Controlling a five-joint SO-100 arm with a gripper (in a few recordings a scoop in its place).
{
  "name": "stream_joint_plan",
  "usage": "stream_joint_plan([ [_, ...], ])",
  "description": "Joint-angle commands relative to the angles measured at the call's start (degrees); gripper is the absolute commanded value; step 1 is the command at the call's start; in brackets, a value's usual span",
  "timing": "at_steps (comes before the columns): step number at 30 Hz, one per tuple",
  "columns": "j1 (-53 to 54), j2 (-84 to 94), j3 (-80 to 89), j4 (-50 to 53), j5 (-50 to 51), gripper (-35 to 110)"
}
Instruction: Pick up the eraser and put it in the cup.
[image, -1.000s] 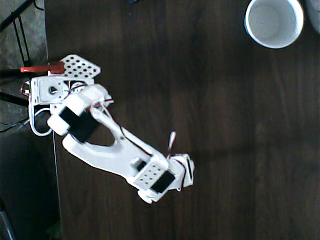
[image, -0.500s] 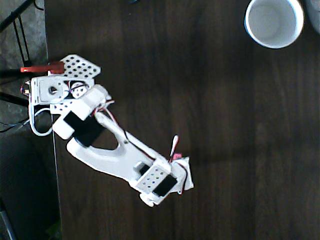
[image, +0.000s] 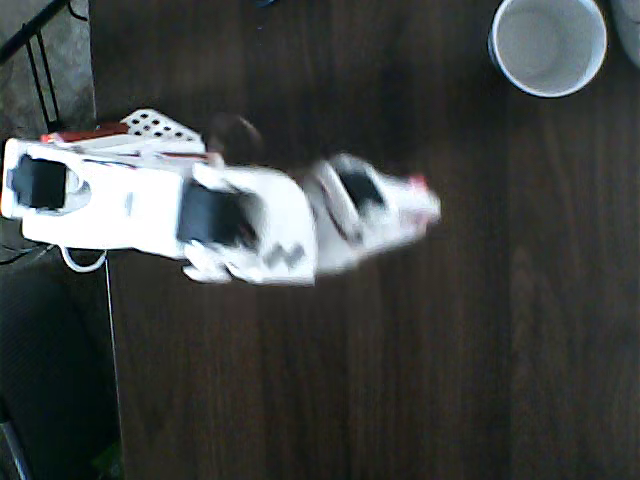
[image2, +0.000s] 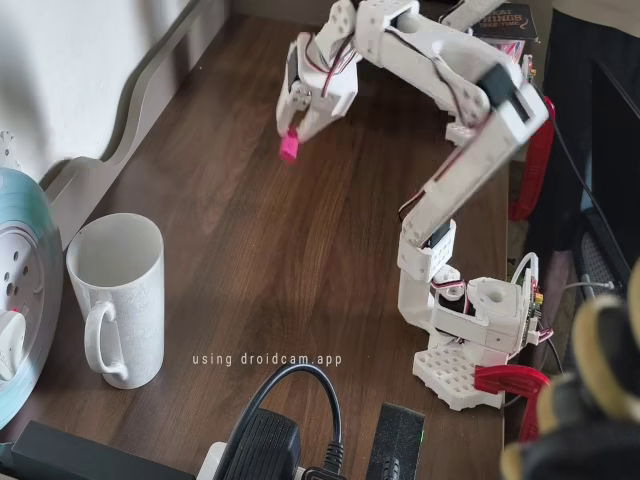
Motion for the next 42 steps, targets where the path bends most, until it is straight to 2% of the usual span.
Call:
stream_joint_plan([
  [1,-8.1,2.5,-3.0,-0.6,-3.7,0],
  [4,-13.4,0.6,-3.1,-7.0,-9.3,0],
  [5,-17.3,-3.6,-4.7,-13.3,-14.1,0],
  [7,-18.9,-9.8,-10.1,-14.2,-15.7,0],
  [11,-20.0,-30.9,-31.6,-14.0,-16.8,0],
  [17,-18.7,-45.7,-44.2,-14.0,-18.9,0],
  [25,-15.9,-56.3,-45.3,-12.2,-19.1,0],
  [42,-22.5,-65.0,-45.4,-13.4,-17.2,0],
])
